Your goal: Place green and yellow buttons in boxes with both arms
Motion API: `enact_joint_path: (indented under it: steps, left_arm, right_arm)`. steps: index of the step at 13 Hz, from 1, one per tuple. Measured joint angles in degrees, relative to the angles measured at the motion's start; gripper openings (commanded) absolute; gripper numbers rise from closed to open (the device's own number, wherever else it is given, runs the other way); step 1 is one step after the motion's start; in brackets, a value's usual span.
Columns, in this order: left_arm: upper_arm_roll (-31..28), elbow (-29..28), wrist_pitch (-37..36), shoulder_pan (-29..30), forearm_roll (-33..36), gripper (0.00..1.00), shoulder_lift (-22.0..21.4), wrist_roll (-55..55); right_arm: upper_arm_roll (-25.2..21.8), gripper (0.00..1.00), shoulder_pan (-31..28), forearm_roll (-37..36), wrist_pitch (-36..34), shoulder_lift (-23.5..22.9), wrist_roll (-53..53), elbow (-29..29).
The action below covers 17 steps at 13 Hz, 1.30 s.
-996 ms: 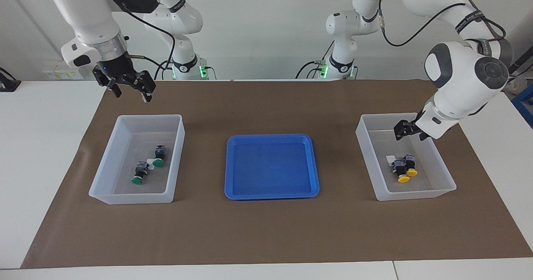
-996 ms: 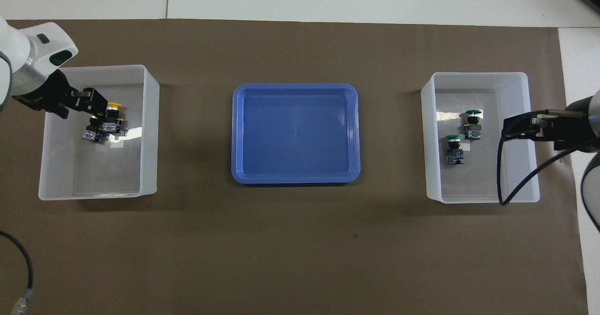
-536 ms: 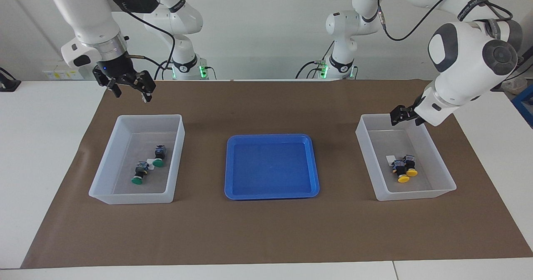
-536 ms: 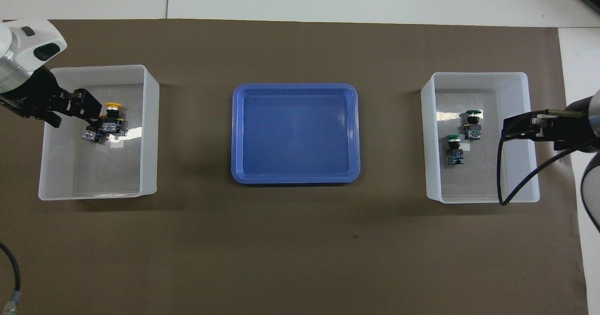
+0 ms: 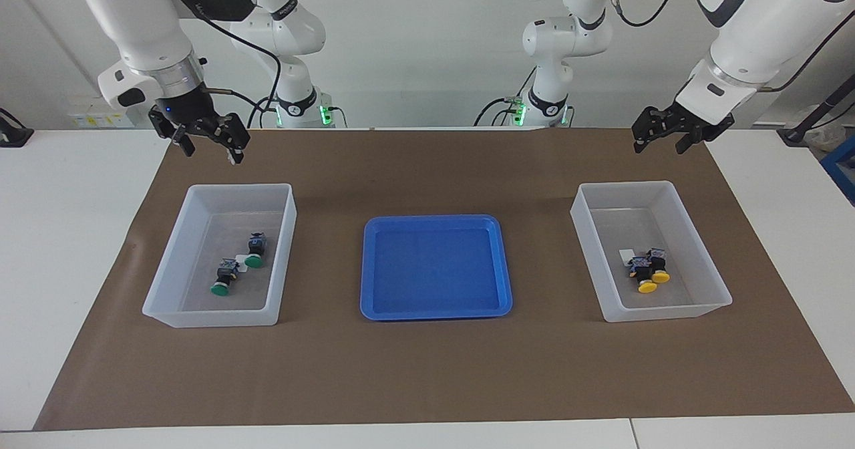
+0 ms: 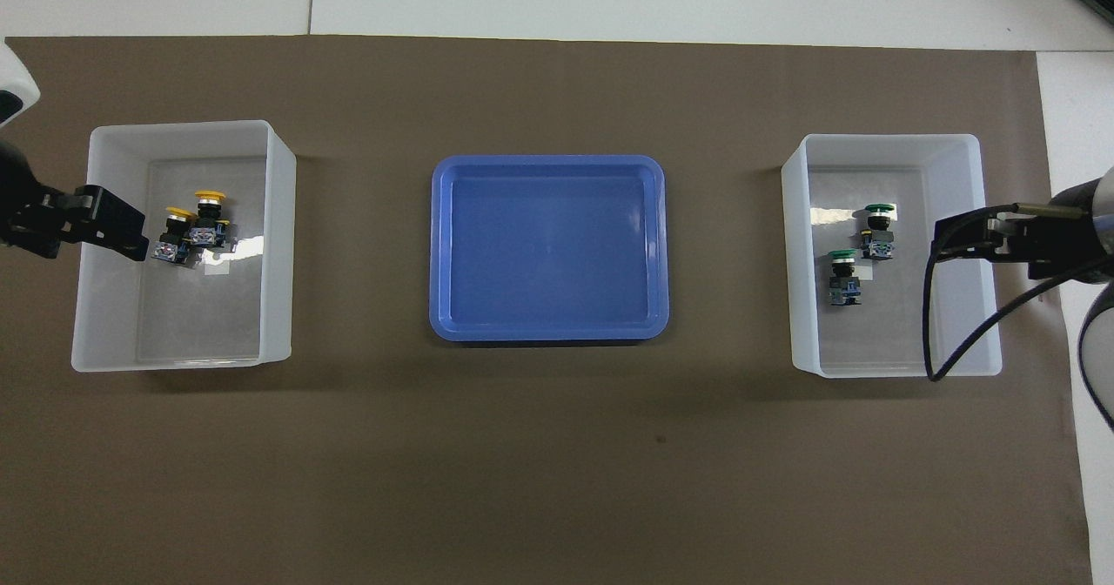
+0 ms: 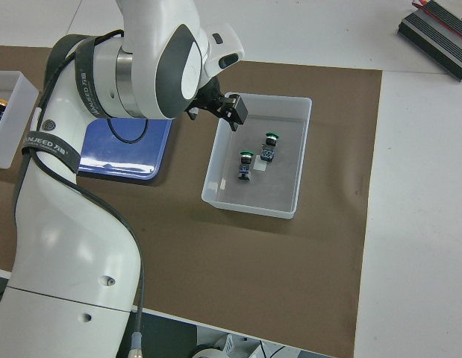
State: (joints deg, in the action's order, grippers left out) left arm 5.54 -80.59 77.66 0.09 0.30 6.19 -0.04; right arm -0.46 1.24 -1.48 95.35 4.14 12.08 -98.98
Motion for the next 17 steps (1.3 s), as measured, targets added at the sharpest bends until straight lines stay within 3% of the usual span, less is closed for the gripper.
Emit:
enact_joint_path:
  steps: [2, 4, 6, 17]
  left_arm:
    - [0.2, -4.9, 3.4, -1.3, 0.0, 0.86, -1.6, -1.3]
    - [0.4, -10.3, 8.3, -1.7, 0.0, 1.0, -3.3, -1.6]
    - [0.4, -13.1, 11.0, -1.7, 0.0, 1.0, -4.6, -1.8]
    - [0.0, -12.7, 12.8, -1.7, 0.0, 1.0, -7.0, -1.8]
  right_arm:
    - [0.0, 1.0, 0.0, 0.0, 0.0, 0.0, 0.0, 0.0]
    - [0.0, 1.0, 0.0, 0.0, 0.0, 0.0, 0.0, 0.0]
    - [0.0, 1.0, 0.0, 0.0, 0.0, 0.0, 0.0, 0.0]
    - [0.0, 1.0, 0.0, 0.0, 0.0, 0.0, 0.0, 0.0]
